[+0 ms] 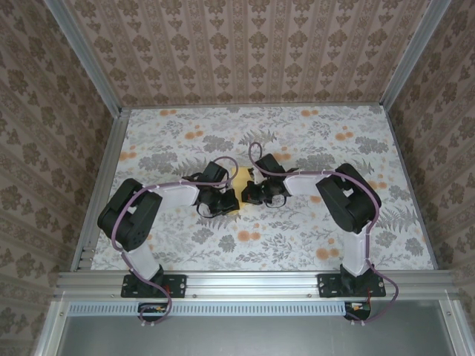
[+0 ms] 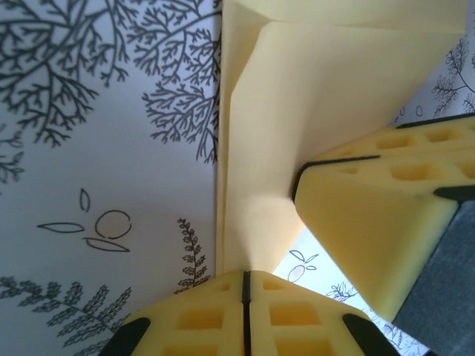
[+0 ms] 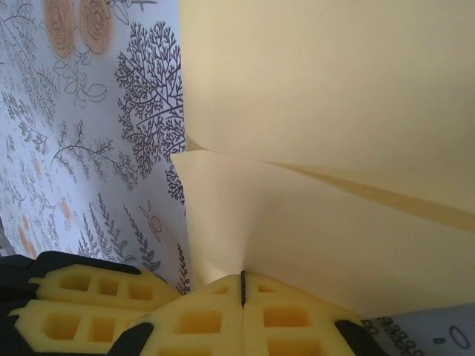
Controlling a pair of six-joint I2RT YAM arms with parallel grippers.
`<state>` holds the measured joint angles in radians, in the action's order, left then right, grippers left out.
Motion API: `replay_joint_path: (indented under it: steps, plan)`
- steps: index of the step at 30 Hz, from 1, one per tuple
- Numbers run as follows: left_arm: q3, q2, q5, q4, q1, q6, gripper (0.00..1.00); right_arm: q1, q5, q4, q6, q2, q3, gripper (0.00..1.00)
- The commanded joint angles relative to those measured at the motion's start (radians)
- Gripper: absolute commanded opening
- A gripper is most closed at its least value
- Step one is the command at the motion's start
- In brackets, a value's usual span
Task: Fold a paper plane with a square sheet of paper (pick it up from the middle)
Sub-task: Third fold the triangle at the center of the table.
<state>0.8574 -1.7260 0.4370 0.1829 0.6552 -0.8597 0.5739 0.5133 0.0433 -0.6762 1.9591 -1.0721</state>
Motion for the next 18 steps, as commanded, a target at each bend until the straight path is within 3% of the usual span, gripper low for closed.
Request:
replay_joint_path:
  steps: [1, 13, 18]
  plan:
    - [-0.016, -0.04, -0.053, 0.124, 0.007, 0.028, 0.08, -0.035, -0.023, 0.044, 0.046, 0.033, -0.006, 0.05]
    - [-0.016, -0.038, -0.047, 0.128, 0.009, 0.036, 0.08, -0.218, -0.034, 0.04, 0.117, 0.046, -0.053, 0.05]
    - [-0.007, -0.008, -0.022, 0.107, 0.009, 0.039, 0.1, -0.24, -0.069, 0.108, 0.141, -0.031, -0.093, 0.07]
